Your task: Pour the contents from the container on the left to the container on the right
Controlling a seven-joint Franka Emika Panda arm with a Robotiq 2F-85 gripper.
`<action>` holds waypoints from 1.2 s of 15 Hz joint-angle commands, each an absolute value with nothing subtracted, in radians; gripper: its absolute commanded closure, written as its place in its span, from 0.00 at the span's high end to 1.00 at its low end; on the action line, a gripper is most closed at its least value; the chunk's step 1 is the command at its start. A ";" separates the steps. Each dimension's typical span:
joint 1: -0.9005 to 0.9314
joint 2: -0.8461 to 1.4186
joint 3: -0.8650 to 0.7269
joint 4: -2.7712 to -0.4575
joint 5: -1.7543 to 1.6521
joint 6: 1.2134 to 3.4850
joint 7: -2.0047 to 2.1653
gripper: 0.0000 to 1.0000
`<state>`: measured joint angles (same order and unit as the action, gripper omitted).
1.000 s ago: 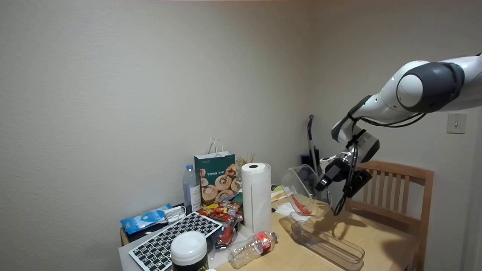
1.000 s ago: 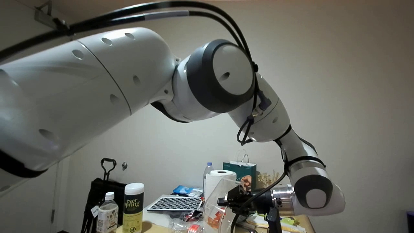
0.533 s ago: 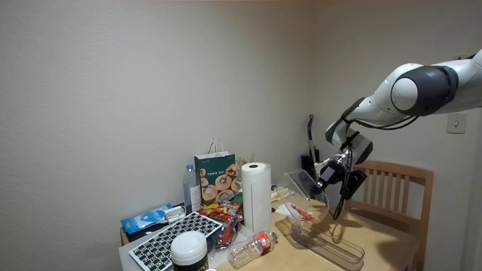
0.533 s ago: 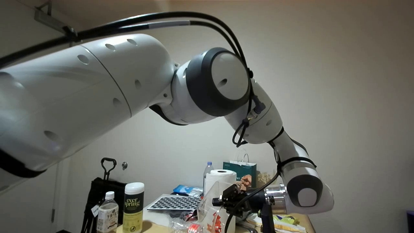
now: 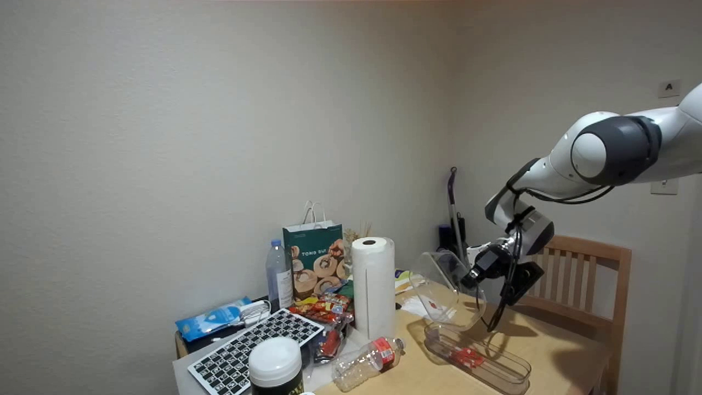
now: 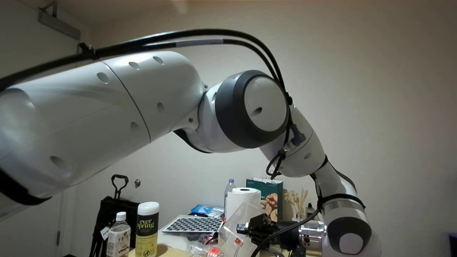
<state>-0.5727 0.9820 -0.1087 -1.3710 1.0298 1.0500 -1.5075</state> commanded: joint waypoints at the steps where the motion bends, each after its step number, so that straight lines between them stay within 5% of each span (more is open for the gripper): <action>1: -0.604 1.020 -0.098 -1.324 1.069 0.994 -1.519 0.06; 18: -0.492 0.962 -0.133 -1.319 1.048 1.065 -1.418 0.05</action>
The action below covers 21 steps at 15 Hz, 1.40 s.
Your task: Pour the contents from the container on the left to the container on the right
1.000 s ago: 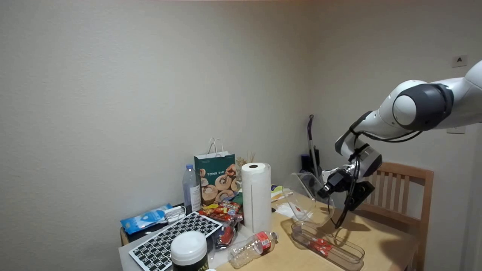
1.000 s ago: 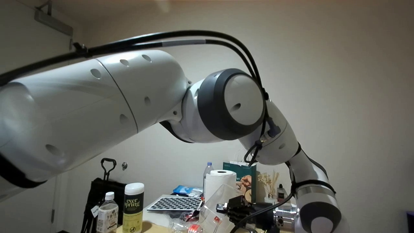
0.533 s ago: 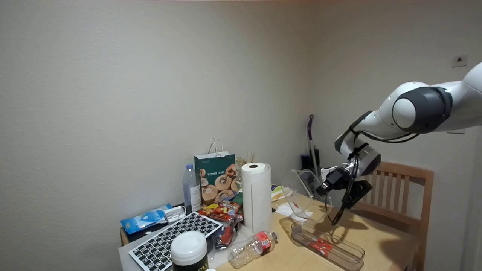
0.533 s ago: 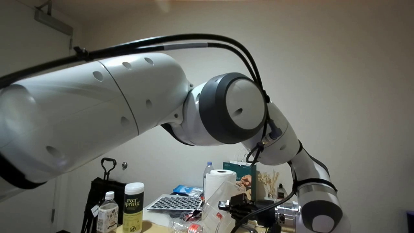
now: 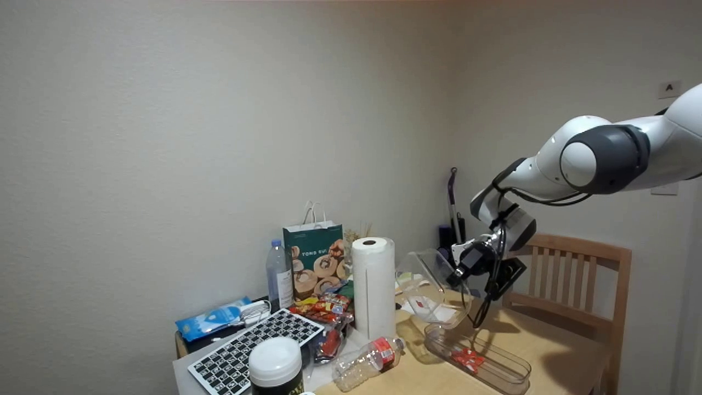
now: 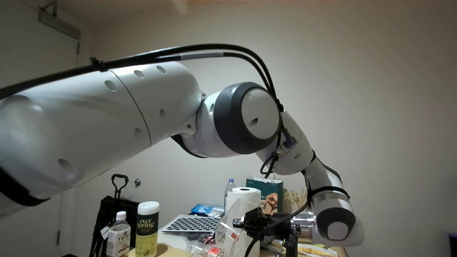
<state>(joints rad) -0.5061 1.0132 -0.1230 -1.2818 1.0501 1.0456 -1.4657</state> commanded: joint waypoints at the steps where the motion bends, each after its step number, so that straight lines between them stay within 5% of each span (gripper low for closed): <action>1: -0.480 0.929 -0.145 -1.344 1.033 1.096 -1.441 0.05; 8: -0.487 0.859 -0.182 -1.410 1.040 1.242 -1.367 0.05; 21: -0.494 0.880 -0.135 -1.396 1.029 1.142 -1.573 0.05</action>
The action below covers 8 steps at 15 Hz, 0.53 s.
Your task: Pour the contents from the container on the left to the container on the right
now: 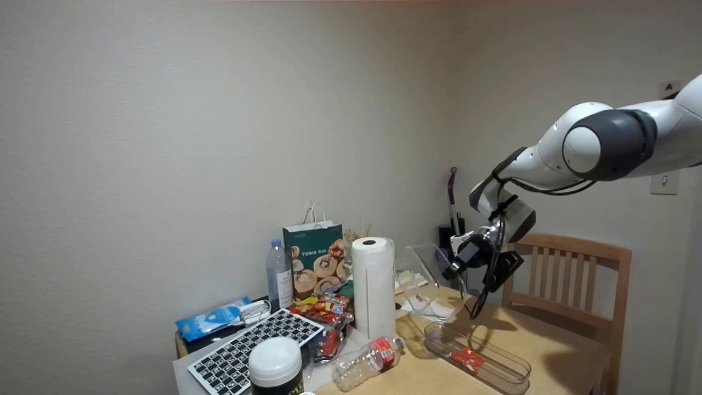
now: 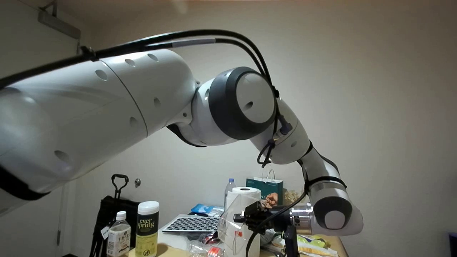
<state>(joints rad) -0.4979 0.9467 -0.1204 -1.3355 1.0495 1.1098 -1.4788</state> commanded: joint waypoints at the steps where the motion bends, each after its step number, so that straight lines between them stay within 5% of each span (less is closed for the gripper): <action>1: -0.507 0.949 -0.126 -1.351 1.060 1.115 -1.488 0.05; 8: -0.503 0.983 -0.143 -1.341 1.061 1.131 -1.391 0.05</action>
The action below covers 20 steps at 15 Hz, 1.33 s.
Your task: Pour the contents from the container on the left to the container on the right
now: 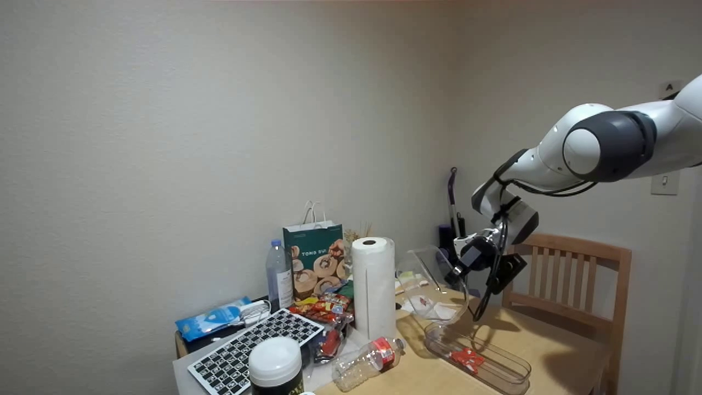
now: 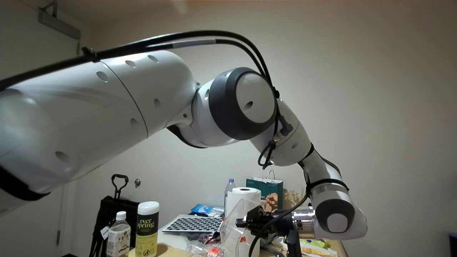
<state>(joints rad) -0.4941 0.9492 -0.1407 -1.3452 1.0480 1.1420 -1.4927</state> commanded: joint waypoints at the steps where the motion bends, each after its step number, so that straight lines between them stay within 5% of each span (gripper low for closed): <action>1: -0.495 0.911 -0.147 -1.390 1.053 1.161 -1.442 0.05; 20: -0.501 0.944 -0.138 -1.412 1.067 1.237 -1.474 0.05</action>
<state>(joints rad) -0.4909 0.9669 -0.1504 -1.3782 1.0526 1.2169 -1.4264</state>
